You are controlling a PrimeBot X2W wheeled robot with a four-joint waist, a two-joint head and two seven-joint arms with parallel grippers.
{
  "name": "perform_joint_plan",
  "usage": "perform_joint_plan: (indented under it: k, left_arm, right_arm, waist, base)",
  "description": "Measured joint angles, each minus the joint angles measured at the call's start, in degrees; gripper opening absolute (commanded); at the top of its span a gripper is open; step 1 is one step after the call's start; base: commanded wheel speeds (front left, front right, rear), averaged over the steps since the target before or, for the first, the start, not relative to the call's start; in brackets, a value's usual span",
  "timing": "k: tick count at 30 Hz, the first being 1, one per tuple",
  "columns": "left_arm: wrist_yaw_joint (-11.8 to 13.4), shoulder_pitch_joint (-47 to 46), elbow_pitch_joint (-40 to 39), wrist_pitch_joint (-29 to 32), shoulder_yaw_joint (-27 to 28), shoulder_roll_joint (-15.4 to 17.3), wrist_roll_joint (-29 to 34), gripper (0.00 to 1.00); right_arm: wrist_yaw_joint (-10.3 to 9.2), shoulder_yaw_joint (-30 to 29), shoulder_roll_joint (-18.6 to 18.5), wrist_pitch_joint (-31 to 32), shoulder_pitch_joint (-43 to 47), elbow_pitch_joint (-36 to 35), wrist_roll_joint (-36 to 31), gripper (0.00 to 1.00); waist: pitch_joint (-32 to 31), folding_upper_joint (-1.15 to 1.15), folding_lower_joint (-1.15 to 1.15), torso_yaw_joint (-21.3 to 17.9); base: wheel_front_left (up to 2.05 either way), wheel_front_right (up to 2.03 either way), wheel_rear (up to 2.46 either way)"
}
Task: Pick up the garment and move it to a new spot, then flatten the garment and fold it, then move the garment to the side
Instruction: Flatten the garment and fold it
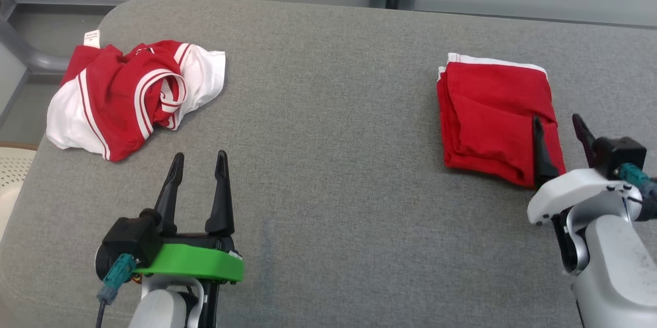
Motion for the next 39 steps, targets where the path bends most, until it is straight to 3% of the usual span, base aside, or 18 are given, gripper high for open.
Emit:
perform_joint_plan:
  k: [7, 16, 26, 39]
  left_arm:
    - [-0.2, 1.6, 0.4, 0.0, 2.4, 0.0, 2.7, 1.00]
    - [-0.9, 3.2, 1.7, 0.0, 5.5, 0.0, 4.9, 1.00]
    - [-2.1, 4.5, 4.4, 0.0, 7.3, 0.0, 5.8, 1.00]
    - [-2.7, 6.7, 5.0, 0.0, 7.1, 0.0, 5.6, 1.00]
  right_arm:
    - [0.00, 1.4, 3.6, -3.3, 6.4, -4.9, 0.3, 1.00]
    - [0.00, 2.0, 5.6, -3.6, 12.9, -12.6, 1.1, 1.00]
    - [0.00, 3.0, 4.5, -3.6, 13.7, -11.5, 2.2, 1.00]
    - [0.00, 4.0, 3.1, -3.6, 12.7, -9.3, 3.6, 1.00]
  waist:
    - [-1.9, 0.00, 0.00, -1.8]
    - [-4.3, 0.00, 0.00, -6.2]
    - [-6.4, 0.00, 0.00, -10.5]
    - [-8.4, 0.00, 0.00, -10.8]
  base:
    - [0.00, 0.00, 0.00]
    - [0.00, 0.00, 0.00]
    - [0.00, 0.00, 0.00]
    - [0.00, 0.00, 0.00]
